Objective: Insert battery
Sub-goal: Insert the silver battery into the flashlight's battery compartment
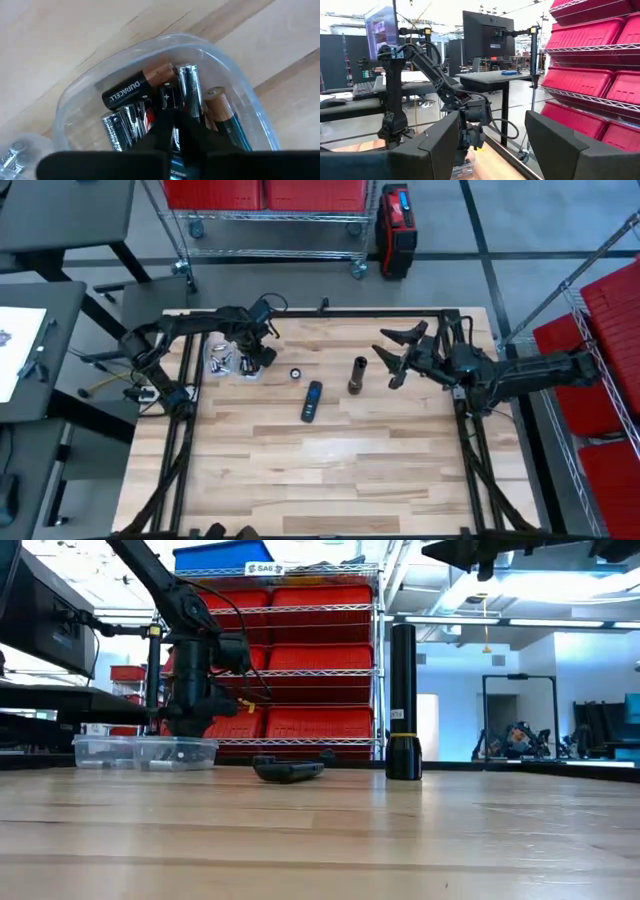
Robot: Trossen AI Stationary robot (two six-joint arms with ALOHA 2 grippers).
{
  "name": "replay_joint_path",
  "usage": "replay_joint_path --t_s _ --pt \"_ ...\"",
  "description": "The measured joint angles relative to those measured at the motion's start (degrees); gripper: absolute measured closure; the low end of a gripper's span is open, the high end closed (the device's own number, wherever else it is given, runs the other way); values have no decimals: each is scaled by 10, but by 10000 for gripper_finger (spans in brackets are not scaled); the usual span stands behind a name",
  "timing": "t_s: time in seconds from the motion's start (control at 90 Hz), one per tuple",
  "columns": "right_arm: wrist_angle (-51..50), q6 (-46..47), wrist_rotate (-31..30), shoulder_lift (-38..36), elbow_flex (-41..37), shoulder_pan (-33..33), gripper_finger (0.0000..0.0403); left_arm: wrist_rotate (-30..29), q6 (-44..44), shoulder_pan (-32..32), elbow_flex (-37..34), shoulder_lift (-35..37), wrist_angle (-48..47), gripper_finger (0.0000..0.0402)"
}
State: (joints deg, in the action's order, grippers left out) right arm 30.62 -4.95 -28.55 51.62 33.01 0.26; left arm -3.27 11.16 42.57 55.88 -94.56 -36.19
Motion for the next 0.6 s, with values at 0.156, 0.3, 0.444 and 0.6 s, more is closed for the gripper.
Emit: replay_joint_path --t_s 0.156,0.3,0.444,0.6 --pt "1 0 0 0 0 0 189 0 3 0 0 11 -5 401" --pt "2 0 0 0 0 0 189 0 8 0 0 9 -3 399" --pt "3 0 0 0 0 2 189 0 7 -1 -11 8 17 380" --pt "3 4 0 0 0 6 189 0 15 -1 -42 11 45 355"
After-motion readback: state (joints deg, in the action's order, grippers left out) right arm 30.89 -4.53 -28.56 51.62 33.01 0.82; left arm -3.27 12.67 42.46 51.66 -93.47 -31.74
